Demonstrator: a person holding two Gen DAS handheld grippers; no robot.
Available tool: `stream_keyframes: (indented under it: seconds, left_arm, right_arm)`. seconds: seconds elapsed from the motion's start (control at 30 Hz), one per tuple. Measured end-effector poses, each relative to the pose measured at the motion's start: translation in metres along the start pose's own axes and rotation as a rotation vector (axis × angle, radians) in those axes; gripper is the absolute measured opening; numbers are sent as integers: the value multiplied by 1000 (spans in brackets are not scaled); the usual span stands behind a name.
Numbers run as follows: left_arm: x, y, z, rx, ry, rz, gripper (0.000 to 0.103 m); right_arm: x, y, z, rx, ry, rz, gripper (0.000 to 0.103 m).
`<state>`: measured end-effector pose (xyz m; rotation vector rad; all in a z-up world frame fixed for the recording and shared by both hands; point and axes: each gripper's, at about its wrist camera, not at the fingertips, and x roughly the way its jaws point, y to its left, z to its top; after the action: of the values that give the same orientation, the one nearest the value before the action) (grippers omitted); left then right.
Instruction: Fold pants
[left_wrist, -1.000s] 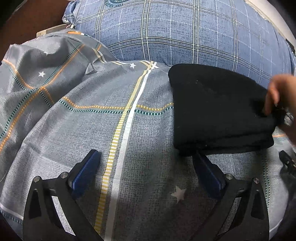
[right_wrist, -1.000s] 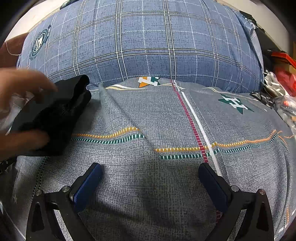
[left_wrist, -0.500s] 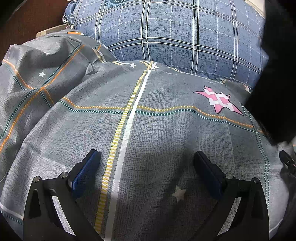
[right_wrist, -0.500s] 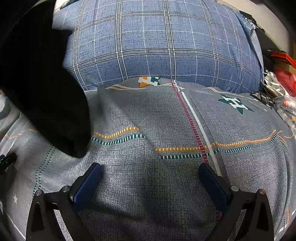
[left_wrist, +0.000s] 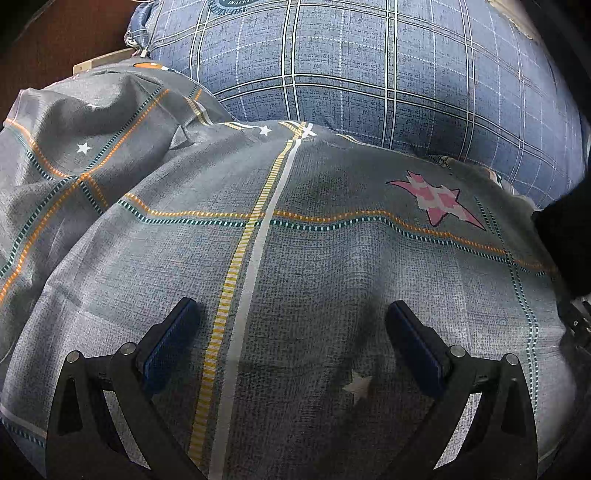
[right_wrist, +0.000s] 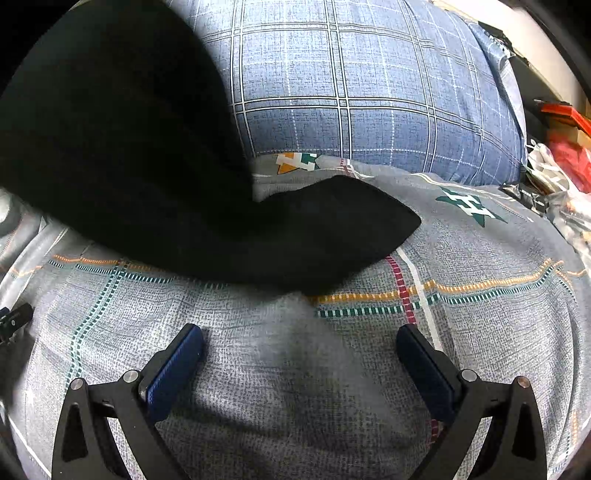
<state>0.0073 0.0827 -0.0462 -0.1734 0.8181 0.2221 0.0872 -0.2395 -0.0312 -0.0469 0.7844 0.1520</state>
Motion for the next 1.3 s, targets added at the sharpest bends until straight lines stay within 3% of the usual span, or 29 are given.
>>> stream_keyframes:
  seconds: [0.9,1.13,1.3]
  left_arm:
    - [0,0,1,22,13,0,102]
    - [-8,1,5,91,128,-36,102]
    - [-32,4,9,102,29,-14,99]
  right_arm:
    - [-1,0,0,0,-1,-1,103]
    - [-2,0,0,-3,4,-3,103]
    - [0,-2,3,11,15,-9,103]
